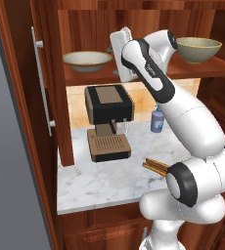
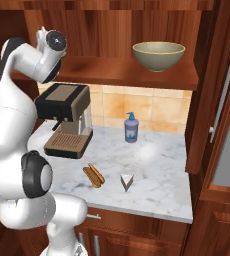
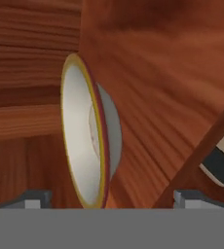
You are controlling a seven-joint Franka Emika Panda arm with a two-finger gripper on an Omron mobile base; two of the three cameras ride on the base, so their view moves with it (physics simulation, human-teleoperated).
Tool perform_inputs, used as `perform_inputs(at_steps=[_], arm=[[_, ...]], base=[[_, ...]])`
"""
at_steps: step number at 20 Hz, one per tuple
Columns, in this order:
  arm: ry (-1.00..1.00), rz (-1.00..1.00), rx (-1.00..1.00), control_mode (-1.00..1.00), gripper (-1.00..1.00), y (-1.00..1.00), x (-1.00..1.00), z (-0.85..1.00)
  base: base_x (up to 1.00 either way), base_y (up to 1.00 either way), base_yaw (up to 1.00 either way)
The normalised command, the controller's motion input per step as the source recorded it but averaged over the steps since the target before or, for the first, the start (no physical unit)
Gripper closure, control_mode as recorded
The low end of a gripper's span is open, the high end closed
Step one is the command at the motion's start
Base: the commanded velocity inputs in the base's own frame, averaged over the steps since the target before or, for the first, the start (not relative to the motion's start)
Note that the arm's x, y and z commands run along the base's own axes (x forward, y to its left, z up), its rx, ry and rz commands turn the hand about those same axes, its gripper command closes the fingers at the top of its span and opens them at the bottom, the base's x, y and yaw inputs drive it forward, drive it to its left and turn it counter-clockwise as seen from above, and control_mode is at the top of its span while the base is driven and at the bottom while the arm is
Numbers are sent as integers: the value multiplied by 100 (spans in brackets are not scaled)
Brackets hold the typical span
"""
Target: Pick both bowls and place them on the counter. Then place the hotdog bun in one bowl and place the cake in the other bowl.
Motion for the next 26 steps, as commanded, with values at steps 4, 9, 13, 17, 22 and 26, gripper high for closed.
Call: perform_inputs(at_steps=[4, 9, 13, 17, 22, 26], arm=[[9, -1, 0, -100, -100, 11, 33, -1], [5, 0, 0, -100, -100, 13, 28, -7], [0, -3, 0, -100, -100, 17, 31, -19], [0, -4, 0, -100, -100, 16, 28, -19], [0, -2, 0, -100, -100, 12, 29, -11], [0, -2, 0, -100, -100, 15, 27, -15]], base=[[0, 0, 0], [0, 0, 0], [0, 0, 0], [0, 0, 0], [0, 0, 0], [0, 0, 0]])
